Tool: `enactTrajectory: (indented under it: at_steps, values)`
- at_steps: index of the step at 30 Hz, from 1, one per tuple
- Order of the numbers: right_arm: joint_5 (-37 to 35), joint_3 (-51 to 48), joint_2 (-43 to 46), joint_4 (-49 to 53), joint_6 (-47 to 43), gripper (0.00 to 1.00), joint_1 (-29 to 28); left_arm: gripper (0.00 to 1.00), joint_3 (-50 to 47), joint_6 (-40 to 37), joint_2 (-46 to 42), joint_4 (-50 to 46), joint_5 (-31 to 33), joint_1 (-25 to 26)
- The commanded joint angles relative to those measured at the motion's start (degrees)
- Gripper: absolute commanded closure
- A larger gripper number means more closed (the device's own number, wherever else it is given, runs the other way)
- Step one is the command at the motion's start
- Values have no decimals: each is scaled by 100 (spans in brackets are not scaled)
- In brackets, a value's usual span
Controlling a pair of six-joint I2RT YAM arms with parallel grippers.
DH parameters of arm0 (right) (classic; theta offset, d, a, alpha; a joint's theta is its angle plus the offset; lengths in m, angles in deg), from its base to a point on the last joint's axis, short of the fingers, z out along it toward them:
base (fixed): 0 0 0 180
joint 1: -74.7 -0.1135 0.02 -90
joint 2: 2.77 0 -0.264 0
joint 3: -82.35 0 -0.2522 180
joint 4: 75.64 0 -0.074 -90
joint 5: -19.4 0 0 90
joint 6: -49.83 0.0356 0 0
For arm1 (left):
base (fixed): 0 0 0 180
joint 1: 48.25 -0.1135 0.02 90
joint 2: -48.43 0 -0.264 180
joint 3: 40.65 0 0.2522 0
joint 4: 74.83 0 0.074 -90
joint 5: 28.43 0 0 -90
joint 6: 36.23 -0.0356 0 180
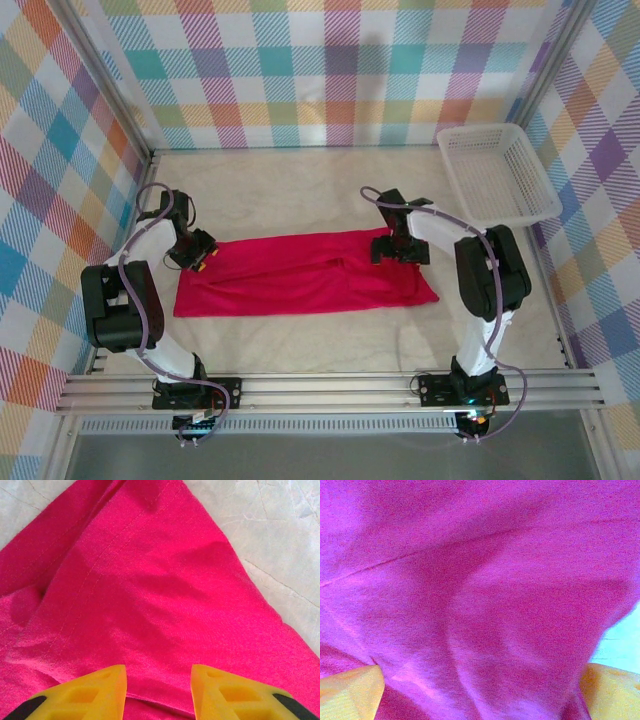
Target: Fold the inside-out t-shirt
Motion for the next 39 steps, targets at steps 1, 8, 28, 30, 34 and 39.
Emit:
enactTrajectory:
  at_steps: [1, 8, 28, 30, 34, 39]
  values:
    - [-239, 119, 199, 206, -256, 0, 145, 62, 151, -55, -44, -126, -65, -62]
    - [326, -137, -399, -115, -262, 0, 173, 63, 150, -36, -34, -126, -79, -66]
    - [2010, -134, -1059, -647, -40, 56, 55, 63, -36, -38, -499, -262, -126, -57]
    - [2118, -244, -946, -853, -14, 68, 56, 63, -151, 33, -620, -172, -245, -50]
    - [1831, -194, -688, -671, -76, 86, 59, 63, -526, 280, -770, 224, -312, 93]
    - [1165, -157, 79, -54, -388, 96, 213, 64, -790, 633, -695, 630, -390, 605]
